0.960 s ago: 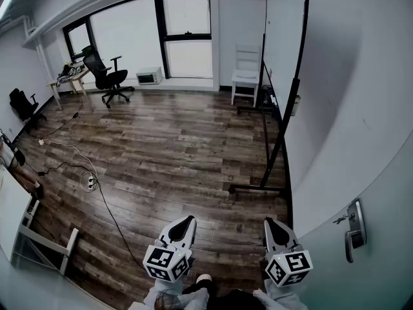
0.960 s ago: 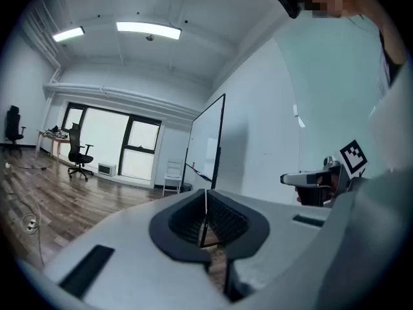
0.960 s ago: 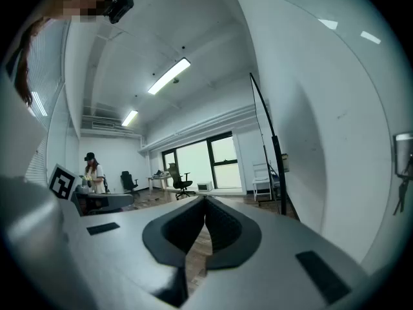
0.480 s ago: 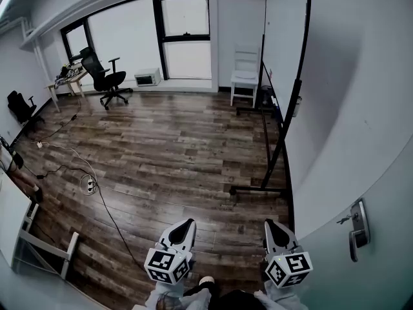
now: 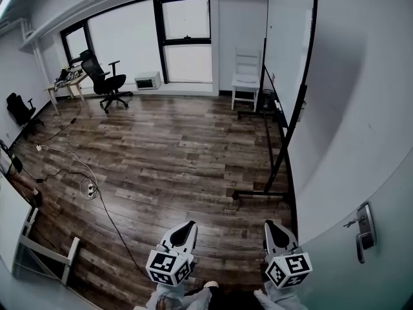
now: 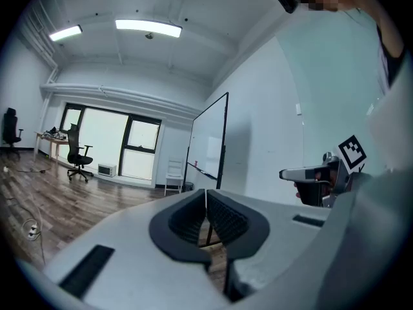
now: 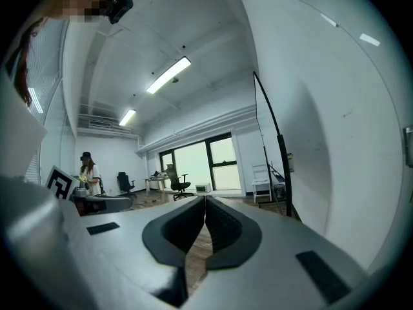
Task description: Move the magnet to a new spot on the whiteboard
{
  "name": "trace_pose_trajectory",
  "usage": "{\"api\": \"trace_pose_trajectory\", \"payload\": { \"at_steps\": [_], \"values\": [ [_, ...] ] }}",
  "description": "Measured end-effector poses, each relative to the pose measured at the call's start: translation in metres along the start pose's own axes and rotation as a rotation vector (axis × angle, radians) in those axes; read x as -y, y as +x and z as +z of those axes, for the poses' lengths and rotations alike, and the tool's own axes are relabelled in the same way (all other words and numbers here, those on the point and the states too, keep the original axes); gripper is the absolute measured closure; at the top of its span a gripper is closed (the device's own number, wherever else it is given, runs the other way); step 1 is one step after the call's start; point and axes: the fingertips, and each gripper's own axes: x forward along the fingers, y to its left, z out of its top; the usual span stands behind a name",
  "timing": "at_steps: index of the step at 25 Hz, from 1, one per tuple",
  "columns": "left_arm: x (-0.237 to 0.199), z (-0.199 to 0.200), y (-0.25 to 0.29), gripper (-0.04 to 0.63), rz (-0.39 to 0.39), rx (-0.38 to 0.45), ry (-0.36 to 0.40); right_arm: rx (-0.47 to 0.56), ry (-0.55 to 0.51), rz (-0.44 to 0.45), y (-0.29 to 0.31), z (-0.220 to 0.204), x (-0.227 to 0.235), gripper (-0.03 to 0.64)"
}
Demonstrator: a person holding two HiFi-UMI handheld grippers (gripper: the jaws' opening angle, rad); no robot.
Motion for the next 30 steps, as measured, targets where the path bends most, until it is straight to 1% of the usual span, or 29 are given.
{"api": "trace_pose_trajectory", "payload": {
  "at_steps": [6, 13, 16, 19, 21, 24, 26, 30],
  "values": [
    [-0.023, -0.013, -0.012, 0.58, 0.003, -0.021, 0.001, -0.017, 0.004, 0.007, 0.008, -0.017, -0.023, 0.589],
    [-0.046, -0.02, -0.013, 0.58, 0.042, -0.03, -0.015, -0.038, 0.01, 0.033, 0.03, -0.024, -0.031, 0.589],
    [-0.06, -0.019, -0.007, 0.578, 0.068, -0.014, -0.029, -0.039, 0.013, 0.044, 0.046, -0.025, -0.032, 0.589],
    [-0.073, -0.018, 0.008, 0.577, 0.07, -0.016, -0.037, -0.044, 0.013, 0.053, 0.068, -0.025, -0.028, 0.589],
    [-0.081, -0.016, 0.021, 0.554, 0.071, -0.022, -0.04, -0.047, 0.015, 0.059, 0.083, -0.024, -0.024, 0.589],
    [-0.093, -0.012, 0.041, 0.486, 0.076, -0.022, -0.044, -0.046, 0.013, 0.062, 0.108, -0.02, -0.014, 0.589],
    [-0.105, -0.011, 0.059, 0.461, 0.085, -0.024, -0.044, -0.047, 0.013, 0.066, 0.128, -0.018, -0.006, 0.589],
    [-0.126, -0.004, 0.099, 0.439, 0.096, -0.03, -0.052, -0.053, 0.016, 0.07, 0.168, -0.01, 0.015, 0.589]
  ]
}}
